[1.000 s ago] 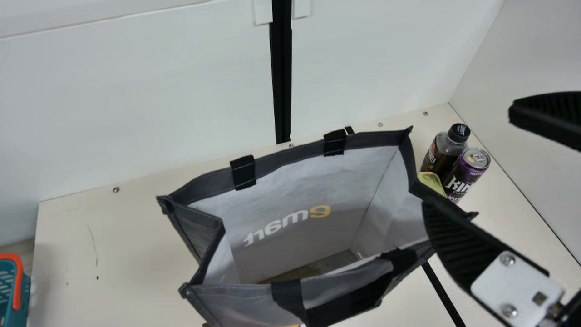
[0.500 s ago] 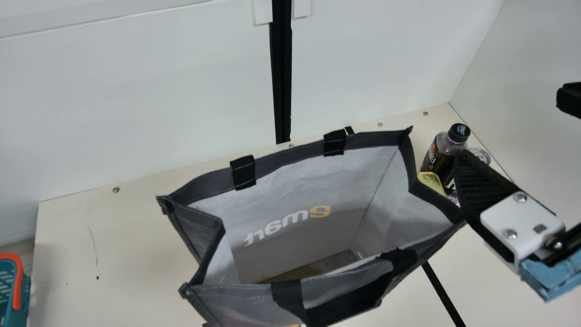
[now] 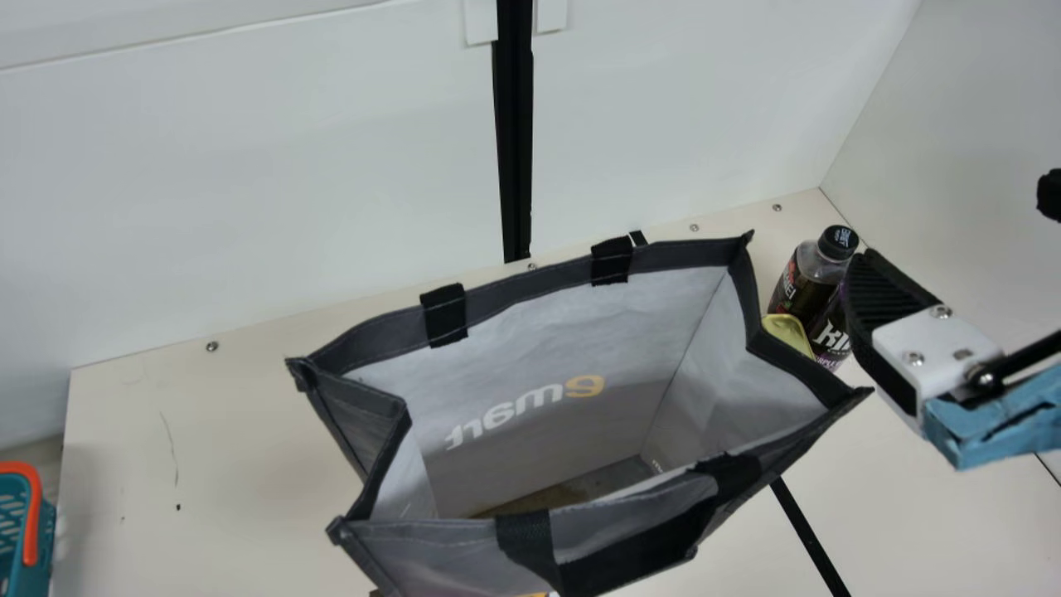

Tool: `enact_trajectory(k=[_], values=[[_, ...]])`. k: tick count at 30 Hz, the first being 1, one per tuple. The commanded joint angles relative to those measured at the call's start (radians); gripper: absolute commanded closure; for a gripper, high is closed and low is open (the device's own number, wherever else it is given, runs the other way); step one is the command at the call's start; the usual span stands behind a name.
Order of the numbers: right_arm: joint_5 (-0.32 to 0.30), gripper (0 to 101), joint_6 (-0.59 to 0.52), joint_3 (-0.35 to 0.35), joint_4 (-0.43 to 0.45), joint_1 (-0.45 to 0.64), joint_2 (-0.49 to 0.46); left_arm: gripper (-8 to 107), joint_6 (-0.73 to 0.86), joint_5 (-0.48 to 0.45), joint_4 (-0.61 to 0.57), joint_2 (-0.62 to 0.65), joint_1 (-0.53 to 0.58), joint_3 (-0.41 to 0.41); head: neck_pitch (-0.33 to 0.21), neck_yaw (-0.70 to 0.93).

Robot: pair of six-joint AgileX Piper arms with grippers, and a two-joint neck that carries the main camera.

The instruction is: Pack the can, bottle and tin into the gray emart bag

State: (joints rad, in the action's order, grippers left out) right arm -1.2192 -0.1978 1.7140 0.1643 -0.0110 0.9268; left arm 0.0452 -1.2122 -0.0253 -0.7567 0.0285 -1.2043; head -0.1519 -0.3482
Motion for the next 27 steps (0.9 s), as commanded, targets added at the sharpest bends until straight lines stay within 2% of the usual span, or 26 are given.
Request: enact_trajectory(k=[1, 13, 27], values=[[-0.001, 10, 0.002, -0.003, -0.013, 0.037, 0.005, 9, 0.000, 0.000, 0.000, 0.000, 0.000, 0.000, -0.023, -0.001], [-0.001, 10, -0.040, -0.027, -0.124, 0.242, 0.053, 9, 0.000, 0.000, 0.000, 0.000, 0.000, 0.000, -0.023, -0.001], [-0.001, 10, -0.153, -0.061, -0.279, 0.490, 0.111, 9, 0.000, 0.000, 0.000, 0.000, 0.000, 0.000, -0.023, -0.001]])
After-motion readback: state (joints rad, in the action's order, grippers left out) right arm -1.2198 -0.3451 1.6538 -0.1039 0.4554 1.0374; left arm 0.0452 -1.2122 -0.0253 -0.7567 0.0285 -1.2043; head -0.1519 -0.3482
